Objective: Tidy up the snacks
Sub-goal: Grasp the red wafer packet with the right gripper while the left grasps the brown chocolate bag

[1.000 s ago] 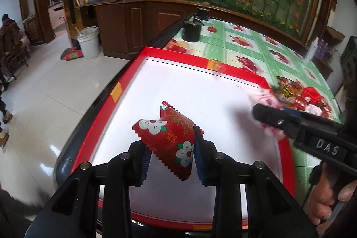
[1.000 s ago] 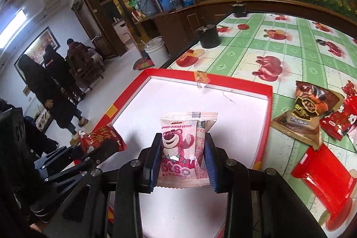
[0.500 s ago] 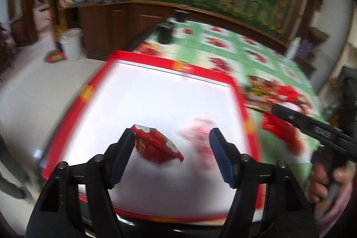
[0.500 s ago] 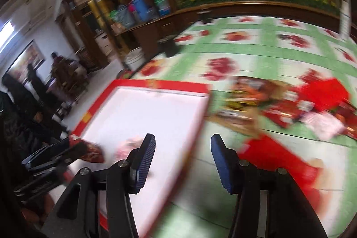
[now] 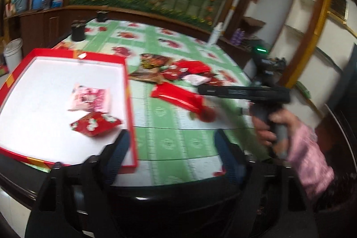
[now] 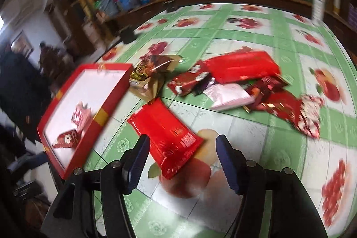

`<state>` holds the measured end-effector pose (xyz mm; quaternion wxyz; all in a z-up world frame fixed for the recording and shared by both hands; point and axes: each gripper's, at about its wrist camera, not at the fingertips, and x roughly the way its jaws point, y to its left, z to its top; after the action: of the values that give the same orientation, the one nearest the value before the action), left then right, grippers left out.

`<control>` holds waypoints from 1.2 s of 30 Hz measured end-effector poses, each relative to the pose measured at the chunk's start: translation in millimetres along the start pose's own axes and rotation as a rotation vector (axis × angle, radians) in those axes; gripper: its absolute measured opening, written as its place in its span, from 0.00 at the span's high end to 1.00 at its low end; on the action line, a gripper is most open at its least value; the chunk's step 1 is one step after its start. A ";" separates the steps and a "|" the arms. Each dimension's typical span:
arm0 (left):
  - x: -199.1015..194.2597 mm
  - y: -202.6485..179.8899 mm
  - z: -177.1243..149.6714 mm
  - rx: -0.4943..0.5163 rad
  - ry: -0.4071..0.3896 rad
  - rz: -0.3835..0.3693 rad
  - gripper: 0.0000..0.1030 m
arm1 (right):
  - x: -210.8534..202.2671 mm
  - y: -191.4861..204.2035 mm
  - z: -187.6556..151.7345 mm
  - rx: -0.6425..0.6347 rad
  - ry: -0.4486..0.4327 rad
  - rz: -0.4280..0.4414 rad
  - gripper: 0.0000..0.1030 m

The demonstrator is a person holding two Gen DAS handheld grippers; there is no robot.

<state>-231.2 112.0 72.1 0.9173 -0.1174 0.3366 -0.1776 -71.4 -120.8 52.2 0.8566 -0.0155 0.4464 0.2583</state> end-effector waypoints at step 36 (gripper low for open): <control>211.6 11.7 120.0 0.292 0.313 0.311 0.18 | -22.5 -83.1 -37.6 0.094 0.017 -0.017 0.50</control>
<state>1.1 48.4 35.9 0.8775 0.0984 0.4593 -0.0973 -72.4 -212.0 30.0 0.8547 0.0188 0.4653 0.2293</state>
